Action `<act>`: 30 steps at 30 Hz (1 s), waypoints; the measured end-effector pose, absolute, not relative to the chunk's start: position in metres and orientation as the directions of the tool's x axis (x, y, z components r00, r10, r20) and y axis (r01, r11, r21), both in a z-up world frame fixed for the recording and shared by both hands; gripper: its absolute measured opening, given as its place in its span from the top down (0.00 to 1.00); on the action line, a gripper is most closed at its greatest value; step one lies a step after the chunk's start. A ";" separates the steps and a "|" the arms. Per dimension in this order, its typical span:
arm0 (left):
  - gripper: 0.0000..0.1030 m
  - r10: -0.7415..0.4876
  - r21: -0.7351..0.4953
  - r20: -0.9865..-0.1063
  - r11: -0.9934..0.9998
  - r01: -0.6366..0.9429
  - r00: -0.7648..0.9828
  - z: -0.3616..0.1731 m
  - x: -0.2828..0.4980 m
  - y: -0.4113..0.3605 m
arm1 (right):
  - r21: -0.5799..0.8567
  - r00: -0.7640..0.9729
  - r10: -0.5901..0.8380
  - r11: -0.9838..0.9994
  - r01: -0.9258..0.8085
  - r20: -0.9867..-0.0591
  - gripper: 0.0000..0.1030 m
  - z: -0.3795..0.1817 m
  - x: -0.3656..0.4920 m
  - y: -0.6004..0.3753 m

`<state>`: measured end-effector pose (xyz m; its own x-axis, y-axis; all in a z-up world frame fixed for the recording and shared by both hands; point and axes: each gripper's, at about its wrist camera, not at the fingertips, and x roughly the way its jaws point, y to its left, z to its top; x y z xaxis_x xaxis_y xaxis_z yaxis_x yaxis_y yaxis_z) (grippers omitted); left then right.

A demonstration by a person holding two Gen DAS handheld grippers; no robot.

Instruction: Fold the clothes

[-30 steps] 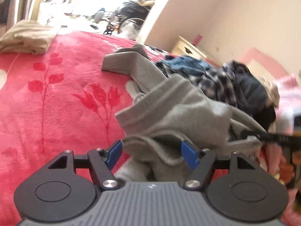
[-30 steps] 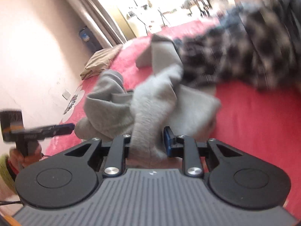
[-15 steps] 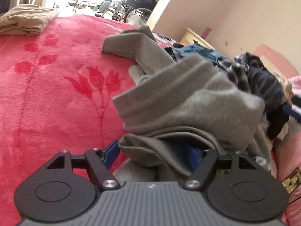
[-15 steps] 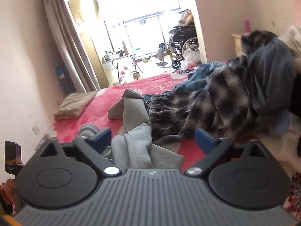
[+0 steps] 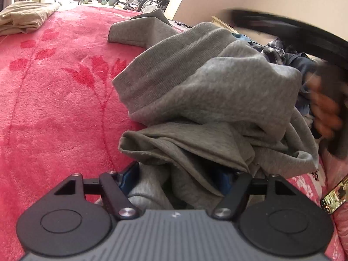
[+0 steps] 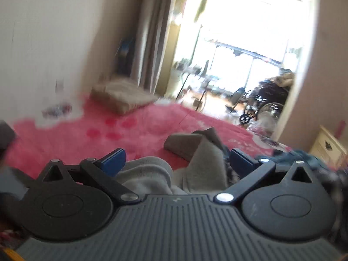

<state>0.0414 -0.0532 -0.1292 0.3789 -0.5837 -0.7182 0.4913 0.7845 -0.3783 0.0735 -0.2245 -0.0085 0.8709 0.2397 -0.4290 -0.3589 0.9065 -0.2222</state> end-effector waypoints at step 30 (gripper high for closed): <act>0.27 -0.680 -0.505 -0.632 0.726 0.466 0.373 -0.095 0.070 -0.056 | 0.306 0.521 0.592 0.788 -0.535 -0.615 0.81 -0.046 -0.024 -0.246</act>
